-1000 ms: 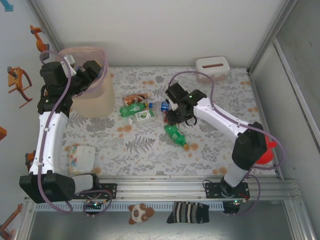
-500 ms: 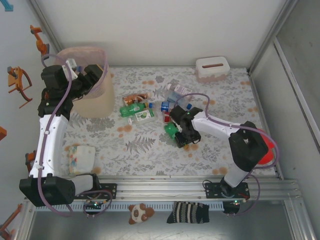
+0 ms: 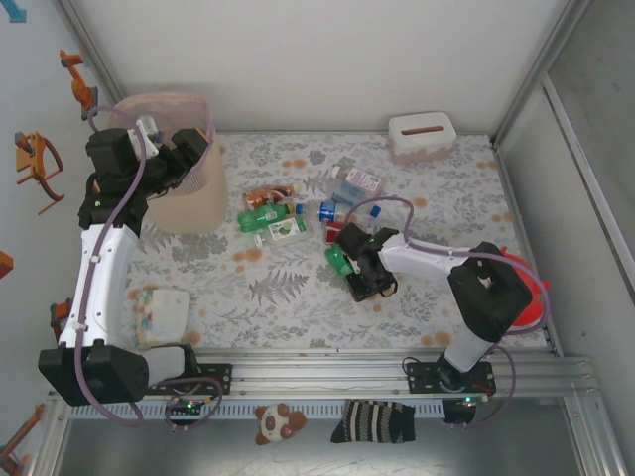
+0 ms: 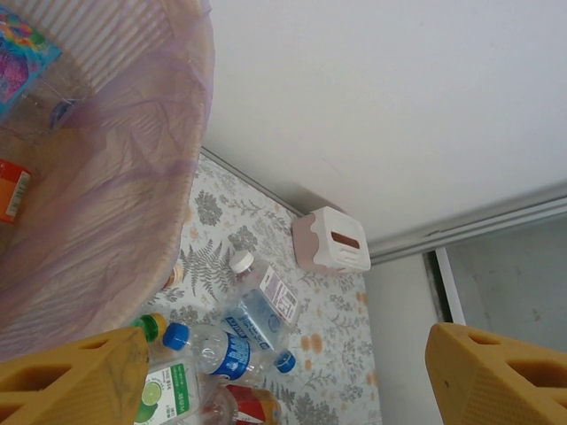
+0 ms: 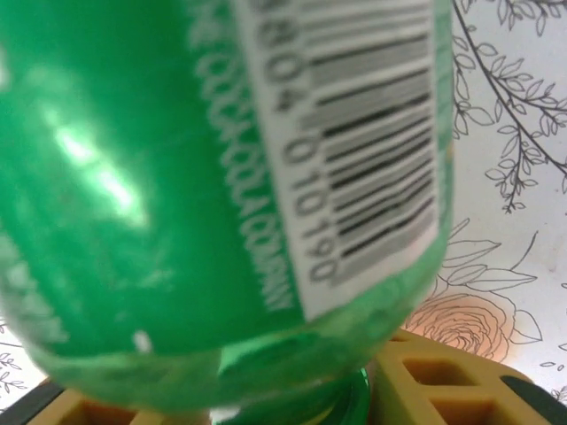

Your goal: Put the plastic bottles in the bin

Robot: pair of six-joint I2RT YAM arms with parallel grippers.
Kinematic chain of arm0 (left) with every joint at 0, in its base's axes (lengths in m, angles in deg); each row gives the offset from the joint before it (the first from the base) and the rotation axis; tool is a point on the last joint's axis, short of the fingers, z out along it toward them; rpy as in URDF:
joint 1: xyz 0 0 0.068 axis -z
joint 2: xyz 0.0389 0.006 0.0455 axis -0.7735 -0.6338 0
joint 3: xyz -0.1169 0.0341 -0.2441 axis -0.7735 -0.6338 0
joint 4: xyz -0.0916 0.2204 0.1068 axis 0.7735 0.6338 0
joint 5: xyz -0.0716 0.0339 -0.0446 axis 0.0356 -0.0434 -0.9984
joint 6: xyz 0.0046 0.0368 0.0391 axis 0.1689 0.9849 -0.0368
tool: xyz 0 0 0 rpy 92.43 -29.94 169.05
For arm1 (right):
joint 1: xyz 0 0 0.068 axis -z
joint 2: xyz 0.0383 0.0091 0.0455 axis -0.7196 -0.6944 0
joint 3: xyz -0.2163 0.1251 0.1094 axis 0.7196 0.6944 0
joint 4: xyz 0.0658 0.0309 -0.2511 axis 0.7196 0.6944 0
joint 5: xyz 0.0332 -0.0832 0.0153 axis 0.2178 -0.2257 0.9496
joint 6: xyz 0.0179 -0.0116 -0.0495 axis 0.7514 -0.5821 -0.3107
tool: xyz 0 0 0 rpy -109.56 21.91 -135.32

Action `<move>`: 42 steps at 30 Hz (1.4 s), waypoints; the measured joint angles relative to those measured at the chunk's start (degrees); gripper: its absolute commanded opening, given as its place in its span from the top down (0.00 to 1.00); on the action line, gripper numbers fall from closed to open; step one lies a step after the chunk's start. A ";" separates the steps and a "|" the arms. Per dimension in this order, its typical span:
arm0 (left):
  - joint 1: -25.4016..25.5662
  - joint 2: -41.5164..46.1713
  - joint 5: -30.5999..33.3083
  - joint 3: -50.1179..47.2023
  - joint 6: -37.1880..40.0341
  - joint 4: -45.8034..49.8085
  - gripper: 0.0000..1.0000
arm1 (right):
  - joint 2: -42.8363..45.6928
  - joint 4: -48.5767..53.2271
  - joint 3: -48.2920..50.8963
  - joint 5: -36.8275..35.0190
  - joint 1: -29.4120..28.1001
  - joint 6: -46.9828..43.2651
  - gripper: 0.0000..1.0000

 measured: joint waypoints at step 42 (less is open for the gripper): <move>30.14 -4.42 -11.58 -0.52 9.49 -21.03 0.09 | 28.24 -12.59 -13.44 10.51 -0.68 5.44 0.74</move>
